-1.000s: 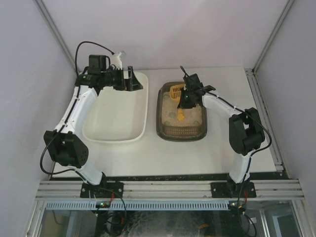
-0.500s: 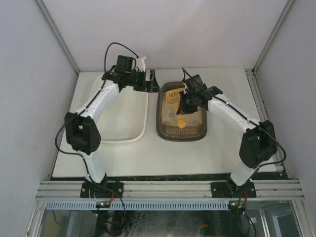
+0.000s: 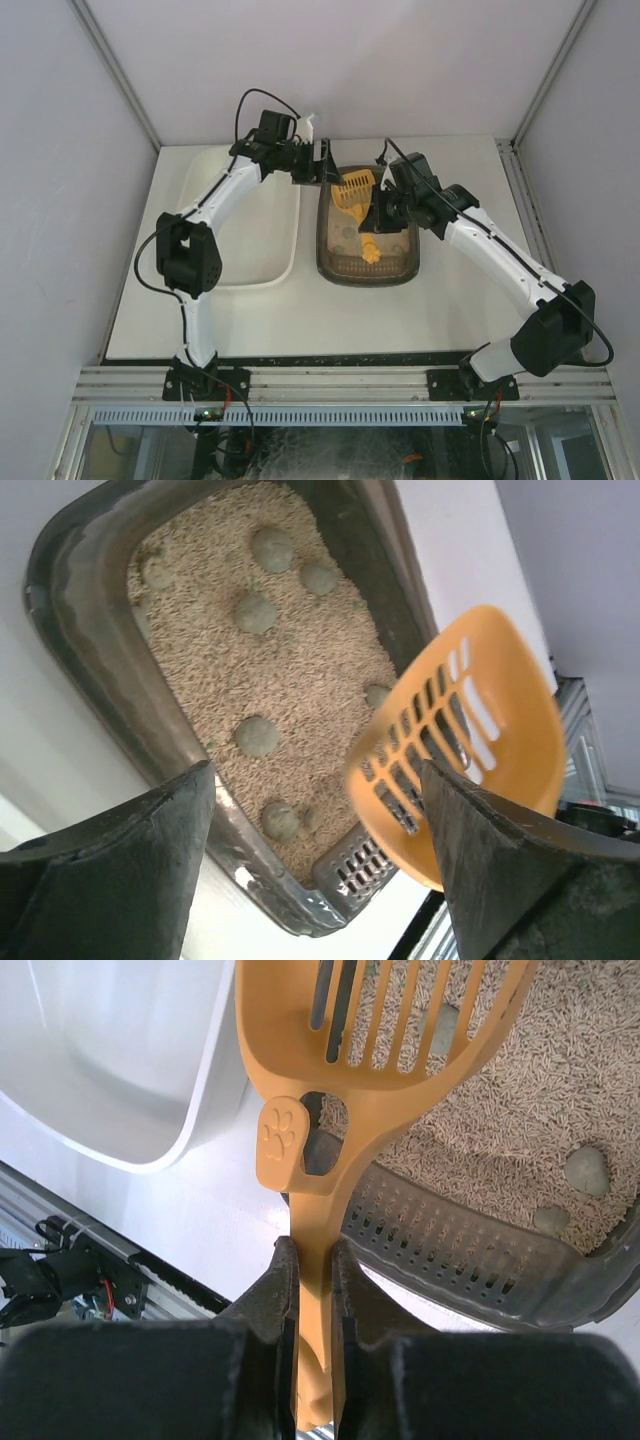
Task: Clean the litter box
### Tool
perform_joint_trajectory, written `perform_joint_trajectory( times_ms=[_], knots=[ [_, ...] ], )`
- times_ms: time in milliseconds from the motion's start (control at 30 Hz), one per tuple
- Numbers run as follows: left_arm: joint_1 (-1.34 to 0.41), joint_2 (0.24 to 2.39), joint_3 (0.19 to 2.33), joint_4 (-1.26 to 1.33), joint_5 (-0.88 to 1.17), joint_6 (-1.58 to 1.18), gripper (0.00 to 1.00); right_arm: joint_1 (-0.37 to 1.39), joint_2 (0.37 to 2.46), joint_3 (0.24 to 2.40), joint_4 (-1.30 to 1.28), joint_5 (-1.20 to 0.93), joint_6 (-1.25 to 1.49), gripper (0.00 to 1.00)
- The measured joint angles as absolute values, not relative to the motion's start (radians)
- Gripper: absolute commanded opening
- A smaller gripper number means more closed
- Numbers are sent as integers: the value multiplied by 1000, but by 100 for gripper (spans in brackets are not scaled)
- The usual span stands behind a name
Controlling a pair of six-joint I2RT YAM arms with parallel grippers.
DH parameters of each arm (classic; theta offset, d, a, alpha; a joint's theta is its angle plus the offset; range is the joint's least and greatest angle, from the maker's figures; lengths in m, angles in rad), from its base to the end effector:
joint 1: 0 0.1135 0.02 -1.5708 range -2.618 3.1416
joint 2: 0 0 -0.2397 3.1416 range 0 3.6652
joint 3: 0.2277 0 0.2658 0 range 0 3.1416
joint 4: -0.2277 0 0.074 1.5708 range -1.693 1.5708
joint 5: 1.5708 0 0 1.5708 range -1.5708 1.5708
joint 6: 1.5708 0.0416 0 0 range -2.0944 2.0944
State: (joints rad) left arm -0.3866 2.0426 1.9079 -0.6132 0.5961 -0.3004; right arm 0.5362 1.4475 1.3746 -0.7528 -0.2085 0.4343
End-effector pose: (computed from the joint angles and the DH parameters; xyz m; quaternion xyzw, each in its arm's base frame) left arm 0.4294 -0.2000 0.2780 0.1551 0.8703 -0.3822 0.2693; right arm 0.2801 0.1765 0.3081 -0.0850 0.9232 0.2546 0.2750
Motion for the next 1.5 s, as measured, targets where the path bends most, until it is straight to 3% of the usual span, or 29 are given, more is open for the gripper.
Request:
perform_joint_trajectory(
  times_ms=[400, 467, 633, 667, 900, 1033, 1133, 1267, 1500],
  knots=[
    [-411, 2043, 1909, -562, 787, -370, 60, 536, 1448, 1349, -733, -241, 447, 0],
    [-415, 2043, 1909, -573, 791, -353, 48, 536, 1448, 1349, -733, -243, 450, 0],
    [-415, 2056, 1911, -615, 792, -312, 4, 536, 1447, 1349, -728, -247, 456, 0],
    [-415, 2063, 1911, -620, 796, -305, 1, 536, 1447, 1348, -725, -254, 456, 0],
    [-418, 2065, 1887, -577, 872, -366, 0, 543, 1446, 1313, -717, -271, 468, 18],
    [-419, 2042, 1764, -444, 915, -469, 0, 523, 1399, 1269, -667, -274, 485, 59],
    [-419, 2032, 1693, -368, 919, -546, 0, 511, 1322, 1205, -622, -268, 503, 75],
    [-419, 1985, 1591, -279, 887, -661, 0, 507, 1172, 1061, -527, -253, 537, 82],
    [-419, 1896, 1550, -204, 815, -755, 0, 531, 1000, 854, -389, -213, 603, 82]
  ],
)
